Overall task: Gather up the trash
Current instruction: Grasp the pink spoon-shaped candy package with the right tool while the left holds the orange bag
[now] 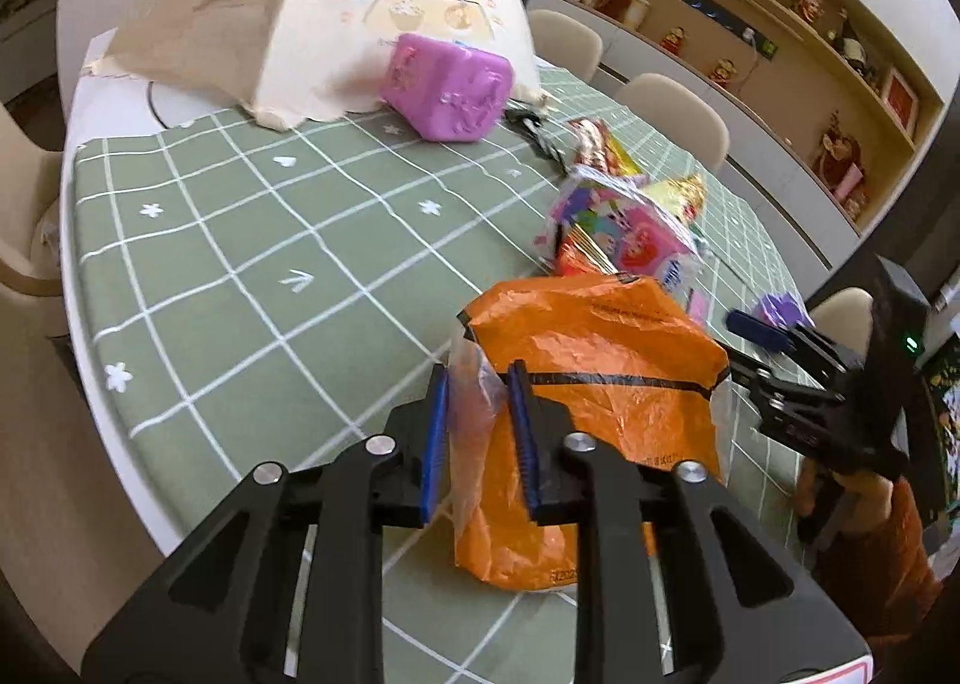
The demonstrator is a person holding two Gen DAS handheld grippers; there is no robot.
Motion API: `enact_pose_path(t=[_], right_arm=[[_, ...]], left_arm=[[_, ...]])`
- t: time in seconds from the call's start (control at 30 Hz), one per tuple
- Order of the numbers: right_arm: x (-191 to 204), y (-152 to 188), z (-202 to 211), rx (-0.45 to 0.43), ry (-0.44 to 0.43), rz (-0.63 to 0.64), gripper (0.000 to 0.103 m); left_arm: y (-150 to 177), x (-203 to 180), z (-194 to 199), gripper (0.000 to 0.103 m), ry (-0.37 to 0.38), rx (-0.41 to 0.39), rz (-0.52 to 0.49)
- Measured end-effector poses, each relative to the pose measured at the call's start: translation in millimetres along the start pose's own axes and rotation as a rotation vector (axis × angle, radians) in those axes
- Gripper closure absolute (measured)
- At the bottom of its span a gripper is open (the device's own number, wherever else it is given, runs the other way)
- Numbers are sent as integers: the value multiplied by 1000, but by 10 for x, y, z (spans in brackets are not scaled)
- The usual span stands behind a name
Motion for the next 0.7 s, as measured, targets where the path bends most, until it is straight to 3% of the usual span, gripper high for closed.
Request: enact_pose_path(t=[0.03, 0.07, 0.1, 0.27, 0.37, 0.7], right_arm=[[15, 15, -18, 13, -17, 3, 58], [25, 36, -34, 29, -34, 6, 72], [32, 73, -42, 50, -43, 9, 74], [-61, 270, 155, 46, -25, 12, 74], [-163, 452, 310, 55, -39, -11, 74], [-522, 1024, 813, 35, 24, -31, 74]], left_arm=[[13, -22, -20, 76, 8, 5, -2], [24, -30, -30, 72, 12, 7, -4], [35, -51, -46, 72, 14, 10, -7], [113, -194, -131, 72, 12, 20, -36], [150, -315, -178, 80, 28, 30, -69], [355, -1011, -376, 87, 133, 95, -214]])
Point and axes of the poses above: each gripper's, at about its wrist camera, not at the fingertips, and z roughly against the way its jaws point, x to its left, y to its underside, the point moved 8 cm from there along -z, roughly the way its jaws point, and after that the axes turned 8 degrees about y, right-handed, at the moved point
